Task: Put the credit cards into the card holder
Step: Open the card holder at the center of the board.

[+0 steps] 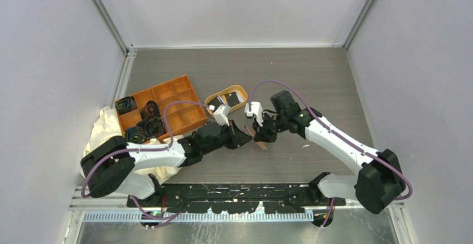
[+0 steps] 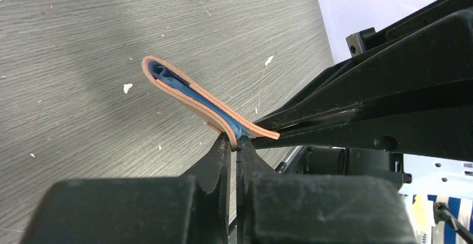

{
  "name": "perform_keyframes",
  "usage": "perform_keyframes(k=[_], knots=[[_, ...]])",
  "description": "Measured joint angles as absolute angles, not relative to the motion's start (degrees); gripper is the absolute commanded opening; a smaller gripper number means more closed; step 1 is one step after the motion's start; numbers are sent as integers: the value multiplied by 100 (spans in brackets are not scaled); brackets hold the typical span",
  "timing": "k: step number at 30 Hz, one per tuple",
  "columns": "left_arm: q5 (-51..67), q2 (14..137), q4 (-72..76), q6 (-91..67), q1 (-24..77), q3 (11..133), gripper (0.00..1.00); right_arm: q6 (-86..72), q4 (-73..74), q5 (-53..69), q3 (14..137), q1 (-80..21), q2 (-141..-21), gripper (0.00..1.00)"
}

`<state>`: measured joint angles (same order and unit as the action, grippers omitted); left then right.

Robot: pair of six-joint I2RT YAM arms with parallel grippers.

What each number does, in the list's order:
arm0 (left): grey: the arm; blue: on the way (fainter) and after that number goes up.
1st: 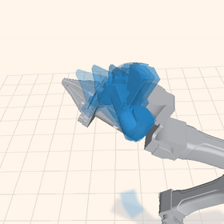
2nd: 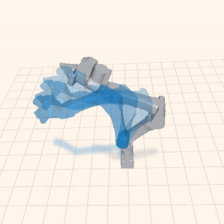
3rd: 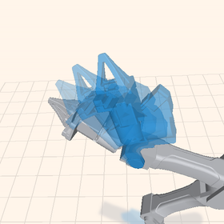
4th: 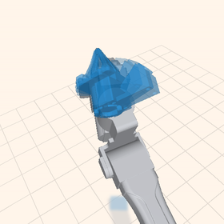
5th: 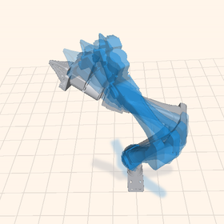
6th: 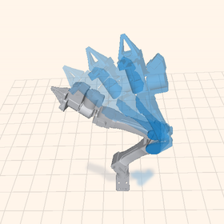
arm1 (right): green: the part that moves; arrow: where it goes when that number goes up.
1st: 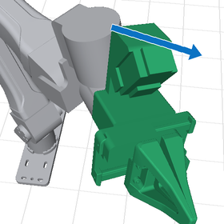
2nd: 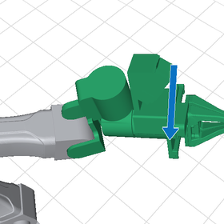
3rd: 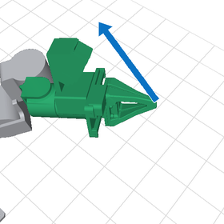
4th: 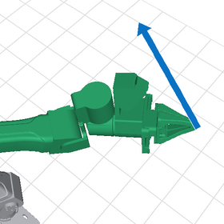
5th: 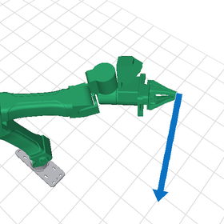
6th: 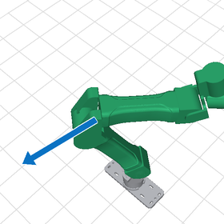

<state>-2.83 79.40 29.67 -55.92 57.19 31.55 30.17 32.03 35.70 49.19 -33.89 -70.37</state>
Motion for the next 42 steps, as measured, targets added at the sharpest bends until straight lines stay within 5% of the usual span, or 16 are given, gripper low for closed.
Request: perform_keyframes(k=[4, 9, 13, 20, 29, 39, 42], knots=[[-178, 7940, 2928, -5349, 5697, 3157, 0, 3022, 3223, 3614, 4925, -3365, -7083, 6], [-95, 7940, 2834, -4930, 5664, 3168, 0, 2875, 3216, 3673, 4965, -3326, -7244, 46], [5, 7944, 2707, -4727, 5621, 3170, 0, 2661, 3175, 3708, 5043, -3312, -7369, 60], [493, 8093, 2722, -4558, 5502, 3170, 0, 2346, 3057, 3433, 5137, -3295, -7500, 49], [1304, 8143, 2770, -4453, 5135, 3155, 0, 2082, 3002, 2587, 5387, -3245, -7988, 14], [2121, 8152, 2534, -4447, 4598, 3037, 0, 2574, 3935, 2867, 5806, -3074, -8003, 12], [2154, 8272, 2180, -4431, 4473, 3138, 0, 2615, 4134, 2718, 5948, -3074, -8114, 22]])
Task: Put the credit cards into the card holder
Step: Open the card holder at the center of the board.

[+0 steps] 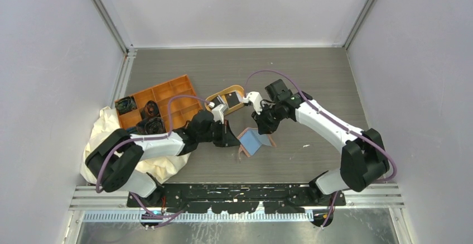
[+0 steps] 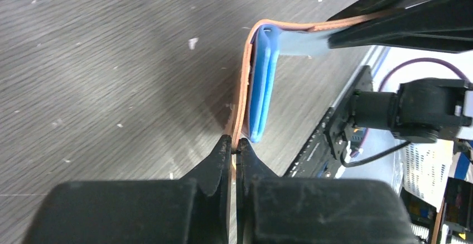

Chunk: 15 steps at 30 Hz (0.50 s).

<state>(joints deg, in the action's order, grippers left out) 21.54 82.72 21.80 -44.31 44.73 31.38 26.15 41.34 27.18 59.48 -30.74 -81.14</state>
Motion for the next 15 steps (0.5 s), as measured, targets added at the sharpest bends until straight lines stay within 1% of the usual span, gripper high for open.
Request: perform_keyframes(k=[3, 4, 6, 8, 12, 15], knots=[[2088, 8497, 1734, -4368, 4414, 3330, 0, 2545, 4189, 2412, 6069, -3074, -8401, 31], [2053, 8611, 1551, -4322, 4414, 3433, 0, 2502, 4178, 2246, 6101, -3072, -8527, 36], [1997, 8849, 1258, -4265, 4414, 3625, 0, 2397, 4141, 1922, 6123, -3072, -8744, 52], [1962, 9105, 1024, -4198, 4412, 3833, 0, 2263, 4069, 1525, 6121, -3070, -8949, 61], [1955, 9476, 788, -4125, 4412, 4119, 0, 2093, 3876, 873, 6104, -3046, -9063, 69], [1955, 9507, 705, -4086, 4412, 4139, 0, 2049, 3747, 701, 6104, -2974, -9037, 75]])
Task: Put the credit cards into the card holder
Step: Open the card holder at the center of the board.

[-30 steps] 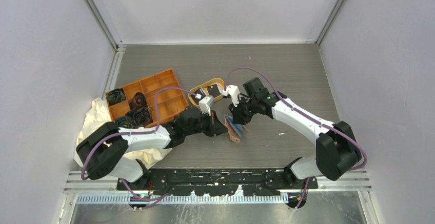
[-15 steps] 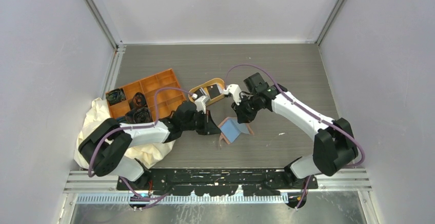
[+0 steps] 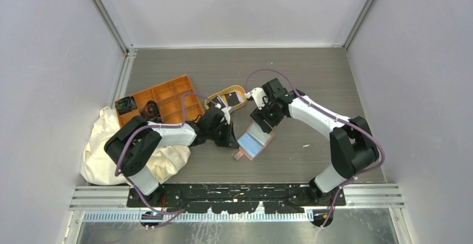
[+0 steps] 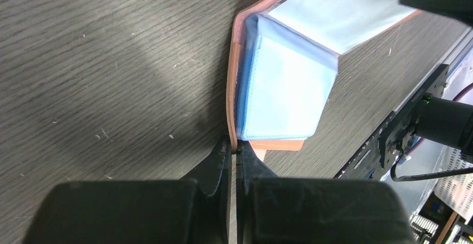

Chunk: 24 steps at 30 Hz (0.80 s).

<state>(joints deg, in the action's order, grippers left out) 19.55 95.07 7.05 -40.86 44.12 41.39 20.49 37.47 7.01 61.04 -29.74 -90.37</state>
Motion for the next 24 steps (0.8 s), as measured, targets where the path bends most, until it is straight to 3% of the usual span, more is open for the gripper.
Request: perform_keyframes(k=[4, 11, 24], knots=[[1964, 9507, 633, -4007, 4412, 4145, 0, 2152, 3734, 1031, 6016, -2821, -8608, 77], [2023, 9507, 532, -3999, 4436, 4200, 0, 2773, 3798, 3065, 5664, -2781, -7105, 49], [2180, 9507, 493, -4049, 4576, 4254, 0, 3511, 4473, 4049, 5658, -3717, -7885, 51]])
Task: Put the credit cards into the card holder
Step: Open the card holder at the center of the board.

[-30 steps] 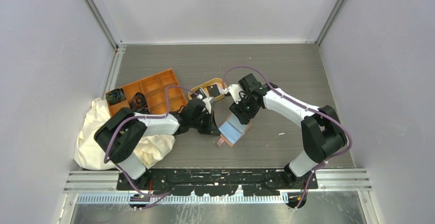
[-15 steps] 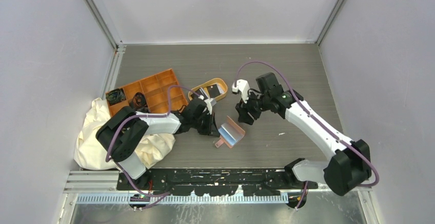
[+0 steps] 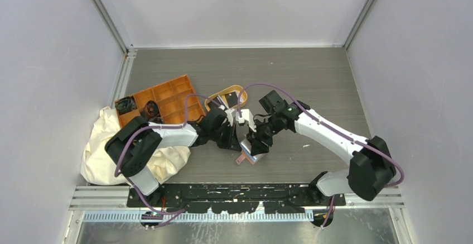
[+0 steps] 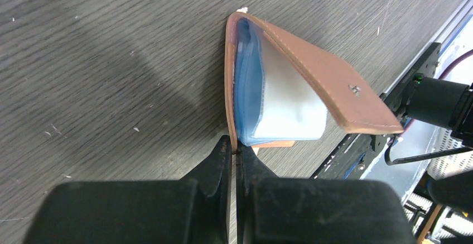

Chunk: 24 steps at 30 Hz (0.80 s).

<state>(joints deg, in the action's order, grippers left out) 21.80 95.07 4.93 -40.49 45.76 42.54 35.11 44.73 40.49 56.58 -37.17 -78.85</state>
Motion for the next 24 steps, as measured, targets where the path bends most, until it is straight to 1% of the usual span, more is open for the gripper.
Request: perform_keyframes(k=[4, 7, 8, 10, 11, 13, 18, 19, 22, 24], knots=[[2246, 9507, 510, -4167, 4574, 4254, 0, 3811, 4434, 4128, 5485, -3977, -7467, 48], [2366, 9513, 617, -4313, 4574, 4252, 0, 3872, 4283, 3837, 5365, -4108, -7365, 48], [2408, 9522, 672, -4359, 4574, 4250, 0, 3879, 4198, 3684, 5323, -4165, -7365, 49], [2484, 9570, 801, -4488, 4574, 4250, 0, 3892, 4042, 3336, 5223, -4257, -7365, 61], [2510, 9598, 849, -4523, 4574, 4250, 0, 3872, 3948, 3100, 5166, -4307, -7365, 65], [2547, 9653, 943, -4615, 4574, 4235, 0, 3811, 3802, 2593, 5109, -4397, -7406, 66], [2567, 9679, 1046, -4718, 4574, 4180, 0, 3511, 3498, 1435, 5210, -4499, -7911, 66], [2567, 9679, 1057, -4737, 4574, 4174, 0, 3468, 3472, 1315, 5225, -4499, -7979, 69], [2576, 9679, 1131, -4779, 4574, 4130, 0, 3428, 3514, 1376, 5229, -4484, -7983, 82], [2589, 9679, 1201, -4810, 4574, 4088, 0, 3439, 3548, 1546, 5229, -4510, -7926, 84]])
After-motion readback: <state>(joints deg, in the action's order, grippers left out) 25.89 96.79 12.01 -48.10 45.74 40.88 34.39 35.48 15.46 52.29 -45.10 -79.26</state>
